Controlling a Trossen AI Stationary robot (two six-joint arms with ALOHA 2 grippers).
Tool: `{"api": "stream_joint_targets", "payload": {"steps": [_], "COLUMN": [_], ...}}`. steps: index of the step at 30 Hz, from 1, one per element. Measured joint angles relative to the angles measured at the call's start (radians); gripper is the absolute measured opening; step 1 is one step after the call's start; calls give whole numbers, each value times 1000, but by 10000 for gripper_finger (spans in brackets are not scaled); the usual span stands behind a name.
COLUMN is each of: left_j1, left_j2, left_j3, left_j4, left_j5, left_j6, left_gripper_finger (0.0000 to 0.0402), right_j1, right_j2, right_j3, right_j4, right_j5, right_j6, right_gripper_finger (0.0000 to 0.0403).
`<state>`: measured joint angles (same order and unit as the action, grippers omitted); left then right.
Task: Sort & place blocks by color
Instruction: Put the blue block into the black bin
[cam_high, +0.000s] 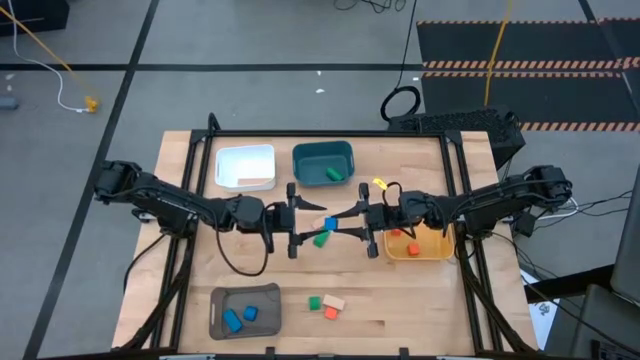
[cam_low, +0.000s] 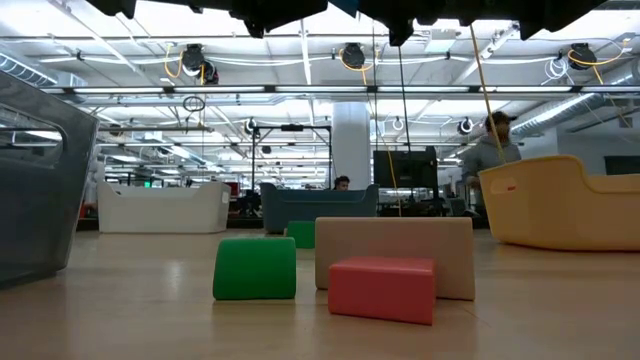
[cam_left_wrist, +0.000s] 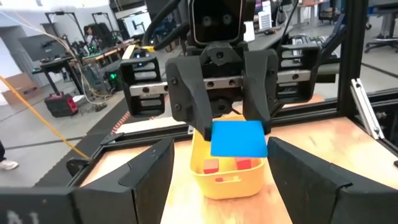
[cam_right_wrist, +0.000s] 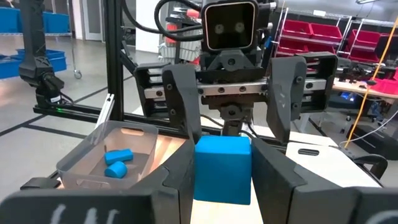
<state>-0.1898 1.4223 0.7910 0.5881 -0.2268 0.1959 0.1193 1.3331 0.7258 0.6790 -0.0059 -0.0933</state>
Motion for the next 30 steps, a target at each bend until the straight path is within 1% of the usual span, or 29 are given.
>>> {"api": "stream_joint_targets", "payload": {"steps": [5,7,9,15,20,25,27,30], "left_j1": [1,1,2,11,22,23,23,23], "left_j2": [16,31,46,45,45,45,45,45], "left_j3": [0,0,0,0,0,0,0,0], "left_j4": [31,56,74,111,121,120,120,120], "left_j5": [3,37,43,39,68,69,70,73], "left_j6": [5,9,27,54,36,35,35,41], "left_gripper_finger": [258,258,257,257,257,256,245,209], "right_j1": [0,0,0,0,0,0,0,0], "right_j2": [0,0,0,0,0,0,0,0], "right_j3": [0,0,0,0,0,0,0,0], "right_j4": [22,30,31,29,38,46,51,51], "right_j5": [0,0,0,0,0,0,0,0], "right_j6": [-16,-24,-24,-24,-24,-24,-28,-31], "right_gripper_finger": [108,108,108,108,108,108,108,108]}}
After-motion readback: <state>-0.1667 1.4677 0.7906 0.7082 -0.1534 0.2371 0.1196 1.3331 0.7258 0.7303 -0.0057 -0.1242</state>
